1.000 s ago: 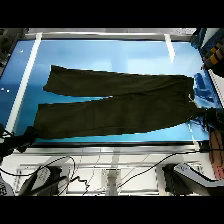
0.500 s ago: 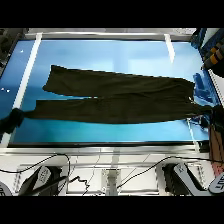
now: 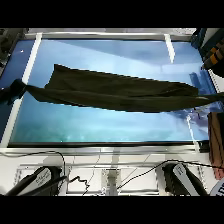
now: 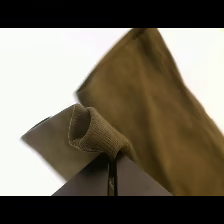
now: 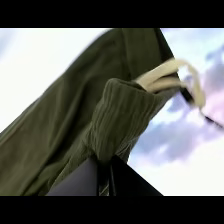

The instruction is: Fold the clothes and pants, and hang the long-sleeved shirts on hangers.

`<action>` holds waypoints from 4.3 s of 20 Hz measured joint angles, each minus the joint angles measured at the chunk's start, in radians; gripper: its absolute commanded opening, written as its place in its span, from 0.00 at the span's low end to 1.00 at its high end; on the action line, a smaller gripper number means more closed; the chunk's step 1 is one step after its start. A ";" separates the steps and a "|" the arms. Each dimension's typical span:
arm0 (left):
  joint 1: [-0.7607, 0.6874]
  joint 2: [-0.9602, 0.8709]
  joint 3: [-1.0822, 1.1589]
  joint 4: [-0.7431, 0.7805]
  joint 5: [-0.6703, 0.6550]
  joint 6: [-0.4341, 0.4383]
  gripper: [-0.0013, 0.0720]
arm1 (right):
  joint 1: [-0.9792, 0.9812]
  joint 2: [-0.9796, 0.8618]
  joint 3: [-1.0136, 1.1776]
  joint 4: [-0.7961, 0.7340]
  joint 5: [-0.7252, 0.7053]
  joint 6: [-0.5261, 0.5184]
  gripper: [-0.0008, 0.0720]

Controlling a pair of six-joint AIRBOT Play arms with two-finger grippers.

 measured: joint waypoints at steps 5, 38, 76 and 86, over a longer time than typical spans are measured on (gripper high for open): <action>-0.153 -0.275 0.254 0.023 0.101 -0.106 0.03 | 0.189 -0.217 0.122 -0.121 -0.136 0.166 0.04; -0.251 -0.724 0.705 0.035 0.233 -0.357 0.88 | 0.312 -0.726 0.424 -0.055 -0.558 0.395 0.95; -0.298 -0.555 0.244 0.249 0.599 -0.380 0.04 | 0.287 -0.588 0.424 -0.092 -0.380 0.106 0.28; -0.282 -0.361 0.245 0.547 0.061 -0.325 0.04 | 0.563 -0.517 0.424 -0.011 -0.292 -0.008 0.05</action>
